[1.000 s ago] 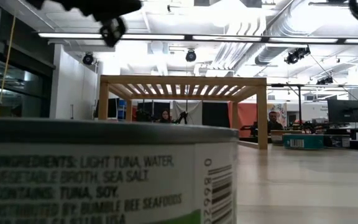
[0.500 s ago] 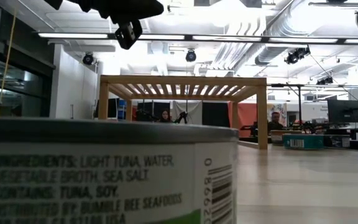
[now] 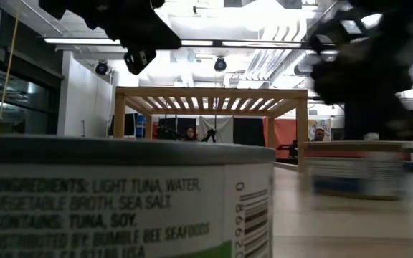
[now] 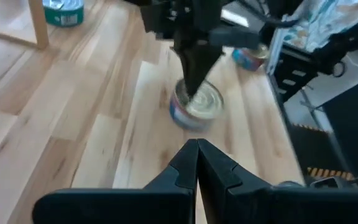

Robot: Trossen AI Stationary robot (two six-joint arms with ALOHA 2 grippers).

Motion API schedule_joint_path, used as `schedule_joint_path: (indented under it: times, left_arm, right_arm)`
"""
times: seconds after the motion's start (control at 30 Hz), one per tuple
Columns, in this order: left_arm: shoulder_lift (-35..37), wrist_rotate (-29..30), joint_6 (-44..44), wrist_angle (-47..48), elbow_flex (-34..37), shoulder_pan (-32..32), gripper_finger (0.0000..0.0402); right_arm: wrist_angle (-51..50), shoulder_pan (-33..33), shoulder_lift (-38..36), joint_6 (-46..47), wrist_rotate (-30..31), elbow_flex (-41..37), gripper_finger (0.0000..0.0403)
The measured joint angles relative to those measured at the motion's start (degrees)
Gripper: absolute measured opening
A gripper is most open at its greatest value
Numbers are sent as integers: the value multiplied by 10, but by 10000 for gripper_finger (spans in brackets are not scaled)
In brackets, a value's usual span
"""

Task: Stack canned seafood by type on shelf
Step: Put the blue-pink tuna can on the shelf

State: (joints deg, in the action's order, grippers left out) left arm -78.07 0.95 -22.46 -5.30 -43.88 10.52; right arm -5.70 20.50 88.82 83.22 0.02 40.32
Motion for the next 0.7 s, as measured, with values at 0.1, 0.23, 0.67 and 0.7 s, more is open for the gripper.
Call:
schedule_joint_path:
  times: [0.1, 0.23, 0.67, 0.7]
  left_arm:
    - [-20, 6, -4, 2, 8, 0, 1]
    - [-48, 6, -5, 6, 8, 6, 1]
    - [-196, 52, 146, -147, 7, 40, 1]
    - [-207, 52, 167, -147, 7, 40, 1]
  right_arm:
    - [64, -33, 59, -98, 4, 54, 0]
    - [24, -58, 80, -217, -17, 149, 0]
    - [-264, -39, 88, -262, -22, 218, 0]
    - [-262, -39, 91, -255, -23, 207, 0]
